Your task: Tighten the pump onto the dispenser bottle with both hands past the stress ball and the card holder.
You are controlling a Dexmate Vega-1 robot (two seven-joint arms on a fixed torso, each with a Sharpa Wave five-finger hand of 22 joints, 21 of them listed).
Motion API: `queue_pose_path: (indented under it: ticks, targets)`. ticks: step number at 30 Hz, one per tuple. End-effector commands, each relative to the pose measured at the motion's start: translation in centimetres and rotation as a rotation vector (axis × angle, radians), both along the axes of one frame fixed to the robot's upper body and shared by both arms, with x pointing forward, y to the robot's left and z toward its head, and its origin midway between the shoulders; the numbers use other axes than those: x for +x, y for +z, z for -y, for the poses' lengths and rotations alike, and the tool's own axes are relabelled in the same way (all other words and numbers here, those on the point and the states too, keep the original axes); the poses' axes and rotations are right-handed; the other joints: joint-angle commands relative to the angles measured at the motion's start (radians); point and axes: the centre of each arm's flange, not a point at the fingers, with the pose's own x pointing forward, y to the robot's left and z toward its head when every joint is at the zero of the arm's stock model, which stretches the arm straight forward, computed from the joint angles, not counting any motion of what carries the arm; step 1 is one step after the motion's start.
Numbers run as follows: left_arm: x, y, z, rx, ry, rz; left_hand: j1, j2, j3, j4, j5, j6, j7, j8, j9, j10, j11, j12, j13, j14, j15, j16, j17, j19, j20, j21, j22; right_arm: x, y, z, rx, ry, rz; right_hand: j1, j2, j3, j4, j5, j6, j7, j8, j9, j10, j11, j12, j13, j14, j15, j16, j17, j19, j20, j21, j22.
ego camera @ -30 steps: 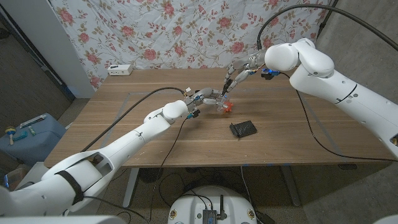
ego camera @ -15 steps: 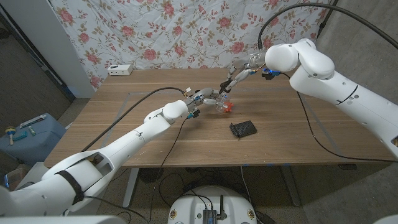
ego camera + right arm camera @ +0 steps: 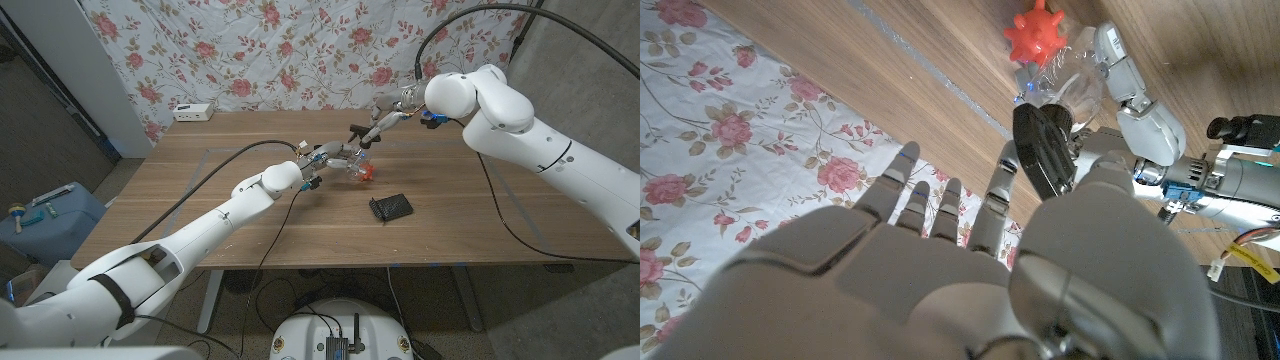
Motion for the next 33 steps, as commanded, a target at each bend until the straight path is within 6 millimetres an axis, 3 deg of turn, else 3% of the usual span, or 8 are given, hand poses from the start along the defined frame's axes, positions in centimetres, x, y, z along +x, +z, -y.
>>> queue_pose_path:
  ticks: [1,13,17,23,25,26,33]
  targets:
    - [0.08,-0.02,0.06,0.005,-0.001,-0.004,-0.051,0.066,0.076,0.068,0.000,0.069,-0.004,0.007,0.003,0.011,-0.007,0.001,0.003,0.009,-0.061,0.007,0.002,0.004,-0.108,-0.002,0.002,-0.01,-0.33,-0.21,0.029,-0.028,0.058,-0.013,0.005,-0.015,0.008,0.012,0.039,0.008,0.008,0.001,0.041,0.004,0.010,0.005,0.039,-0.009,0.011,0.001,0.032,0.001,0.007,0.003]
    - [0.27,0.13,0.35,0.016,-0.008,-0.003,-0.051,0.066,0.077,0.068,0.000,0.070,-0.004,0.007,0.003,0.011,-0.008,-0.001,0.003,0.008,-0.061,0.008,0.002,0.005,-0.107,-0.002,0.002,-0.32,-0.83,-0.18,0.054,-0.056,0.126,-0.024,0.021,-0.035,0.021,0.030,0.189,0.018,0.033,0.000,0.139,0.013,0.016,0.003,0.135,-0.039,0.022,-0.003,0.098,-0.004,0.008,0.004]
    - [0.28,0.15,0.44,0.018,-0.010,-0.004,-0.052,0.066,0.077,0.068,0.000,0.069,-0.005,0.007,0.003,0.012,-0.008,-0.001,0.004,0.007,-0.059,0.007,0.002,0.005,-0.107,-0.002,0.002,-0.32,-0.98,-0.19,0.062,-0.066,0.137,-0.023,0.029,-0.039,0.023,0.036,0.243,0.020,0.041,-0.001,0.176,0.003,0.019,0.003,0.168,-0.052,0.024,-0.004,0.123,-0.010,0.010,0.004]
    - [0.27,0.12,0.52,0.022,-0.012,-0.005,-0.052,0.066,0.078,0.068,0.000,0.069,-0.005,0.007,0.003,0.013,-0.010,-0.001,0.005,0.007,-0.061,0.007,0.002,0.006,-0.107,-0.002,0.002,-0.30,-1.13,-0.34,0.069,-0.077,0.154,-0.020,0.037,-0.041,0.025,0.040,0.276,0.017,0.046,-0.001,0.196,0.003,0.018,0.002,0.189,-0.058,0.025,-0.005,0.137,-0.016,0.009,0.005]
    - [0.26,0.12,0.52,0.021,-0.012,-0.007,-0.053,0.066,0.078,0.069,0.000,0.069,-0.006,0.007,0.003,0.012,-0.006,-0.002,0.005,0.007,-0.061,0.008,0.003,0.005,-0.107,-0.002,0.002,-0.34,-1.16,-0.35,0.072,-0.077,0.163,-0.013,0.048,-0.040,0.024,0.044,0.310,0.014,0.051,-0.001,0.209,0.002,0.016,0.002,0.202,-0.063,0.023,-0.005,0.149,-0.022,0.010,0.005]
    - [0.25,0.11,0.52,0.021,-0.012,-0.007,-0.053,0.066,0.078,0.068,0.000,0.069,-0.006,0.006,0.003,0.012,-0.005,-0.003,0.005,0.007,-0.061,0.008,0.002,0.006,-0.106,-0.002,0.002,-0.35,-1.17,-0.36,0.074,-0.079,0.166,-0.008,0.053,-0.039,0.023,0.045,0.324,0.012,0.053,-0.001,0.219,-0.010,0.016,0.002,0.208,-0.067,0.022,-0.005,0.152,-0.025,0.009,0.005]
    - [0.18,0.08,0.50,0.022,-0.010,-0.007,-0.054,0.067,0.079,0.069,0.000,0.070,-0.005,0.007,0.003,0.011,-0.005,-0.004,0.005,0.006,-0.059,0.008,0.003,0.005,-0.105,-0.002,0.002,-0.53,-1.32,-0.45,0.082,-0.089,0.185,0.014,0.067,-0.037,0.017,0.051,0.390,0.007,0.066,-0.002,0.236,-0.008,0.008,0.002,0.230,-0.070,0.017,-0.007,0.171,-0.034,0.007,0.006]
